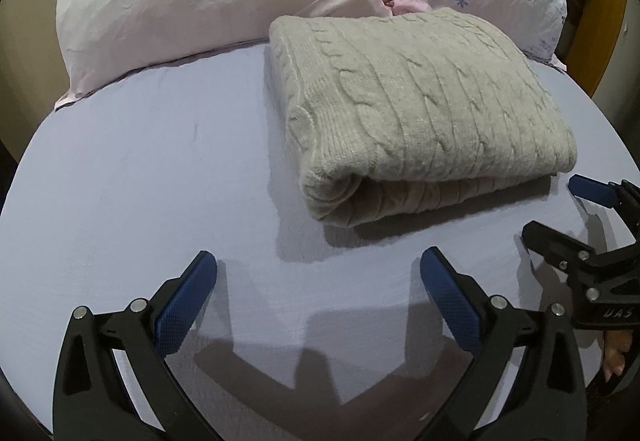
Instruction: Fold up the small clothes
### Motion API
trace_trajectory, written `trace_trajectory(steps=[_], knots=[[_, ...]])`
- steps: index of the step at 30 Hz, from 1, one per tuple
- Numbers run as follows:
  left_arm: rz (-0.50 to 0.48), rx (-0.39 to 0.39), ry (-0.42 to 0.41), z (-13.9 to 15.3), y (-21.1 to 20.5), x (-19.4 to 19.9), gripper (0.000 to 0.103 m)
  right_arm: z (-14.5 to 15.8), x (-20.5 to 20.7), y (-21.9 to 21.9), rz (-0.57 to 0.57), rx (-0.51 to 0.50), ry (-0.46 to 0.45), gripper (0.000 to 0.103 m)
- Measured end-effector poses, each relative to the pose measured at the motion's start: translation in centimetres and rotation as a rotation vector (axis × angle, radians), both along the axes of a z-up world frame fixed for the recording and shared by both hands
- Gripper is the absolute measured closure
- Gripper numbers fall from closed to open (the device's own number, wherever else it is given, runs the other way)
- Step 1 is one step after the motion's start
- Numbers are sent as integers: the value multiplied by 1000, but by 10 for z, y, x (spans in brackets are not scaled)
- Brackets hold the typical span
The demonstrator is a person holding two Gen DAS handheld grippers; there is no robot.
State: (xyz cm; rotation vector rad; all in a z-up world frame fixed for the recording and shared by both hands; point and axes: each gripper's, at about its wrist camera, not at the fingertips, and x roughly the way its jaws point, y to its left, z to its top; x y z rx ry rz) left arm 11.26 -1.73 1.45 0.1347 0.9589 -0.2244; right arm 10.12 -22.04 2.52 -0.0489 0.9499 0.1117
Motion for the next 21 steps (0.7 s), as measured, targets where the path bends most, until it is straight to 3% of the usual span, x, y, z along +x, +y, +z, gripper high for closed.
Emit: trace_trajectory(steps=[21], knots=[[1, -2, 1, 0, 0, -1, 1, 0, -1, 1, -7, -10, 0, 2]])
